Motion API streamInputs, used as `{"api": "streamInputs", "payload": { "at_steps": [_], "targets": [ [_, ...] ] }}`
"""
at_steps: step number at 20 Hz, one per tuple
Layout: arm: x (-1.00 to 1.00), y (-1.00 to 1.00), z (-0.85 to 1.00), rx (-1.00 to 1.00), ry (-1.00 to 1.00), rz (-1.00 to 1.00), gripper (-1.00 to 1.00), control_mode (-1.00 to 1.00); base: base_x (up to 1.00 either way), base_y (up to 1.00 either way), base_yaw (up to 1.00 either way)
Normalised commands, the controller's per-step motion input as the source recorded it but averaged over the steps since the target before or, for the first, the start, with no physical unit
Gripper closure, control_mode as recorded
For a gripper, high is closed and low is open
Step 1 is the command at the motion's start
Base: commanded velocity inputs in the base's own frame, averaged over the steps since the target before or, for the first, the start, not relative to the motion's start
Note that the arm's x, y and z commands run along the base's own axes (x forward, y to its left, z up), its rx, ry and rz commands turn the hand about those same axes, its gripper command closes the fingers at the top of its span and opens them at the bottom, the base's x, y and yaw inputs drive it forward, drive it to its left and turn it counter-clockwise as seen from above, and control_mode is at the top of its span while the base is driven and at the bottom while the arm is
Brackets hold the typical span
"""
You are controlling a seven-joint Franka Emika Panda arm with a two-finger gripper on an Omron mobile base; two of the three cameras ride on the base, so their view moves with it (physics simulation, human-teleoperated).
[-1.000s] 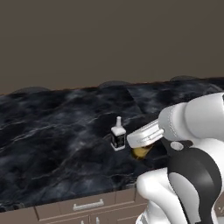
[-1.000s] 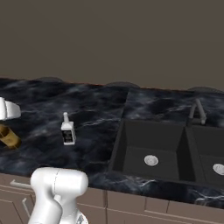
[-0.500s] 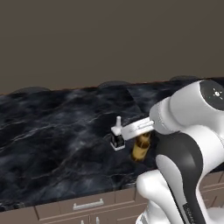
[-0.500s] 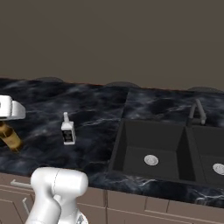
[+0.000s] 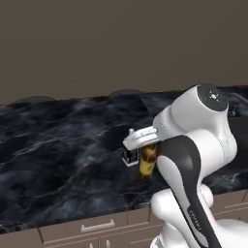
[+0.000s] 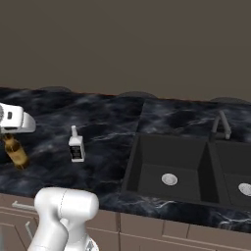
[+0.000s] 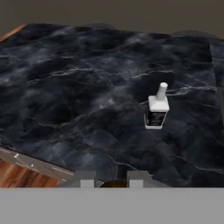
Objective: Move the drinks to the dining counter.
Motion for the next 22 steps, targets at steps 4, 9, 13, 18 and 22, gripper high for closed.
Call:
{"api": "streamInputs", "payload": {
  "at_steps": [4,9,13,18,22],
  "targets": [
    [0.56,0.19,-0.30,0.00,0.00,0.00,1.00,-1.00,0.00,0.00,0.00],
    [0.54,0.14,-0.23,0.01,0.03,-0.01,1.00,-1.00,0.00,0.00,0.00],
    [0.31,0.04,-0.24,0.06,0.10,0.00,1.00,-1.00,0.00,0.00,0.00],
    [0.22,0.14,-0.25,0.03,0.15,-0.01,1.00,-1.00,0.00,0.00,0.00],
    [0.14,0.21,-0.24,0.00,0.13,-0.01,1.00,-1.00,0.00,0.00,0.00]
  ]
}}
